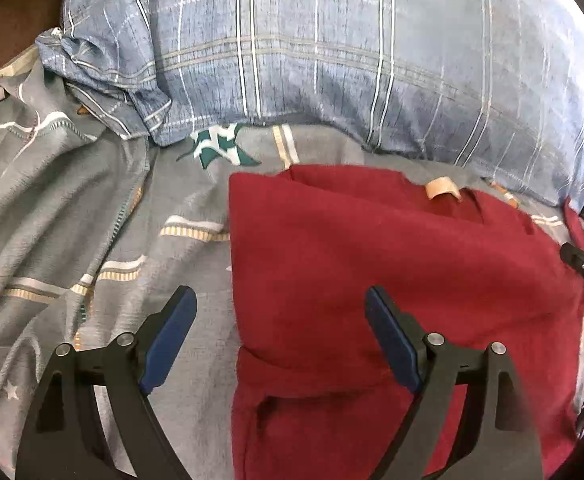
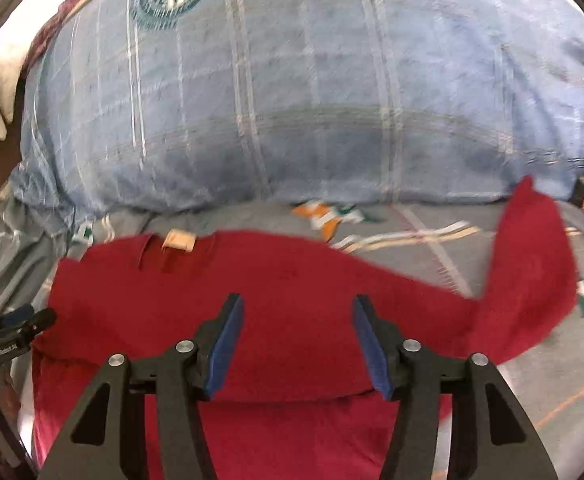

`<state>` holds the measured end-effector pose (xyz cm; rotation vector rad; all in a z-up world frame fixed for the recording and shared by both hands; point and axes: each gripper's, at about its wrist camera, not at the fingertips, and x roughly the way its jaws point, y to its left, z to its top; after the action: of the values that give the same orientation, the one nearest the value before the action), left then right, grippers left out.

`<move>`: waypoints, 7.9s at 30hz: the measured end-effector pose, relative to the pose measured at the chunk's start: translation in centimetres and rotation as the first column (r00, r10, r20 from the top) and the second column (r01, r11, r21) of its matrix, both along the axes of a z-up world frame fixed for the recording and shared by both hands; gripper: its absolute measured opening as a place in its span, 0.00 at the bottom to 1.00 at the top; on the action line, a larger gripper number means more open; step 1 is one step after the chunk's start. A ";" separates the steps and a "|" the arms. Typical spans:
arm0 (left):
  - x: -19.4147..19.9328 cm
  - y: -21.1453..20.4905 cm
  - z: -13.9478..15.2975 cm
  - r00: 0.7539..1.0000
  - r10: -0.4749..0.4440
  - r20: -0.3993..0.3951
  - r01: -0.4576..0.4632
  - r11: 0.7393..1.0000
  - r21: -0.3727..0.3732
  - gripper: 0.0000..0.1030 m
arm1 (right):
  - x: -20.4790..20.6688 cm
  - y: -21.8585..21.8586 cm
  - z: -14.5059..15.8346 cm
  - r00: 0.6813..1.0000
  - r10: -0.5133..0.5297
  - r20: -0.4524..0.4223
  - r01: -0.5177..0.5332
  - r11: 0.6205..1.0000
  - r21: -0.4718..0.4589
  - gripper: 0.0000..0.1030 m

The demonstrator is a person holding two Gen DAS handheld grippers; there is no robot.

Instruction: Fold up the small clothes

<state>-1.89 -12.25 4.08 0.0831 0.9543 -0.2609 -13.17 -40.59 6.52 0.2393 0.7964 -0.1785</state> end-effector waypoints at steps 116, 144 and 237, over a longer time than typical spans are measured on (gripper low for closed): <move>0.3 -1.1 1.2 1.000 -0.018 -0.017 0.013 0.964 -0.266 0.85 | -1.1 3.1 3.0 0.895 0.436 0.100 -0.447 0.882 0.152 0.62; 1.4 -4.4 2.5 0.984 -0.178 -0.017 0.159 0.913 -0.375 0.04 | -5.8 -4.9 2.8 0.987 0.128 -0.099 -0.126 0.992 0.020 0.80; 2.2 -4.1 1.1 0.986 -0.148 -0.082 0.122 0.959 -0.257 0.13 | -2.6 -7.3 0.7 0.995 -0.017 -0.098 0.031 0.988 0.150 0.75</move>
<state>0.33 -16.40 5.23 -0.0991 1.0101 -0.5150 -15.81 -47.89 7.24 0.3863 0.9046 -0.1531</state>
